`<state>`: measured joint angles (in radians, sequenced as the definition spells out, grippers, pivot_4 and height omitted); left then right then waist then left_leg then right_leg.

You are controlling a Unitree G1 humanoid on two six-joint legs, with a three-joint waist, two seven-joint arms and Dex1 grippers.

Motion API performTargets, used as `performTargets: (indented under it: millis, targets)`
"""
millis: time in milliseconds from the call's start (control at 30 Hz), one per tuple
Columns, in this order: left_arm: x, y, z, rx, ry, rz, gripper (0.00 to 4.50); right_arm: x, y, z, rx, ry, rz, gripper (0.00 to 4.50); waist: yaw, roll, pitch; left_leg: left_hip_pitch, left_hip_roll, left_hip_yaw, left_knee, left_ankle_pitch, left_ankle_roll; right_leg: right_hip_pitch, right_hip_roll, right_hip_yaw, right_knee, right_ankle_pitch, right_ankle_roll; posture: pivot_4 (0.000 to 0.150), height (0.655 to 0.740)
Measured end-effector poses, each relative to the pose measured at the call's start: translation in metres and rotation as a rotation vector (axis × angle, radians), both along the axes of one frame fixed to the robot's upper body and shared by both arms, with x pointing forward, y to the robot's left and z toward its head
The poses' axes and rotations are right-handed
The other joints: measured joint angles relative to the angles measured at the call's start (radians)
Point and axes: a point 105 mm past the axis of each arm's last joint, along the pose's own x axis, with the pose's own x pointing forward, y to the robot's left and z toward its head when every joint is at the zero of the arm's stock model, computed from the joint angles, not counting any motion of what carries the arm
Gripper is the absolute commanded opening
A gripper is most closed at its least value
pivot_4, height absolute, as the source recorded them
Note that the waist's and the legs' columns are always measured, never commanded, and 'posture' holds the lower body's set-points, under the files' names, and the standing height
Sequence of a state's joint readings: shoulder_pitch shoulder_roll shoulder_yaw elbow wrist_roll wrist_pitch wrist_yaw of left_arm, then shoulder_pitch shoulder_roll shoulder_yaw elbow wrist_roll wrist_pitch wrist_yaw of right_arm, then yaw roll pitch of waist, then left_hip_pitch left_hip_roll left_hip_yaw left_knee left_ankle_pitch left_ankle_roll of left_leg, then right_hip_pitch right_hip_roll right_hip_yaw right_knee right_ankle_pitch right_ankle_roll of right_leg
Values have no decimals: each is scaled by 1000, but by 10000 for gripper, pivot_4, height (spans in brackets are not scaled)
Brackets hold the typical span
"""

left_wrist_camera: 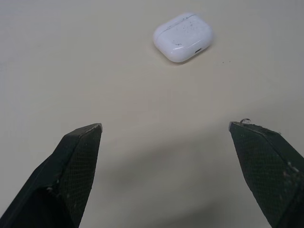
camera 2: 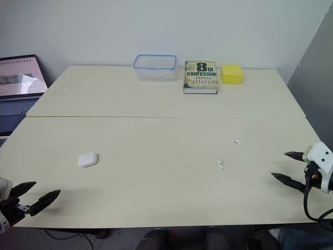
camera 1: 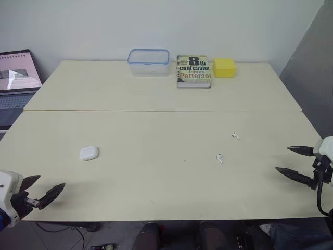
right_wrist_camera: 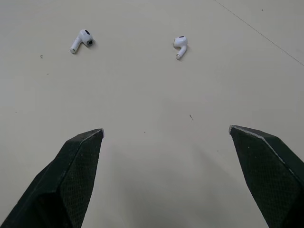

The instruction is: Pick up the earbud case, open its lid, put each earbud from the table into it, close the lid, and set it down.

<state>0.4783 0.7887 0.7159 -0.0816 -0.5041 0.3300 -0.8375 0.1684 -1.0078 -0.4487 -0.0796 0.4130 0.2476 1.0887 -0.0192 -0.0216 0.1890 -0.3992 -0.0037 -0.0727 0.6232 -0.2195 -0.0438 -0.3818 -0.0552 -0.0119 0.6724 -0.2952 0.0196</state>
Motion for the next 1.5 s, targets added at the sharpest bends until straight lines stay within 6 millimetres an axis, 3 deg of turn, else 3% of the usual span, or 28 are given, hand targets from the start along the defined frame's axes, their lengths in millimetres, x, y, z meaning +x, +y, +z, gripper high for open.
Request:
performTargets:
  millis: [233, 400, 633, 800, 1500]
  targets:
    - [3, -7, 3, -58, -9, -63, 45000, 0, 0, -2, 3, -2, -10, 44346, 1, 0, 0, 0, 0, 1, 0, 0, 0, 0, 0, 0, 0, 0, 0, 1500, 7400]
    - [6, -7, 18, -73, -65, -93, 45000, 0, 0, -2, 6, -4, -9, 44346, 1, 0, 0, 0, 0, 1, 0, 0, 0, 0, 0, 0, 0, 0, 0, 1500, 7400]
    - [6, -5, 17, -15, -46, -66, 45000, 0, 0, -3, 8, -6, -14, 44346, 1, 0, 0, 0, 0, 1, 0, 0, 0, 0, 0, 0, 0, 0, 0, 1500, 7400]
    - [9, -15, 21, -44, -90, -89, 45000, 1, 1, -4, 18, -11, -20, 44346, 3, 0, 0, 0, 0, 1, 1, 0, 0, 0, 0, 0, 1, 0, 1, 1500, 7400]
    - [30, -32, 33, -214, -227, 100, 45000, 12, 8, 2, 27, -38, 30, 44346, 5, 0, 0, 1, -1, 1, 3, 0, 0, 2, 1, 0, 1, 4, 7, 1500, 7400]
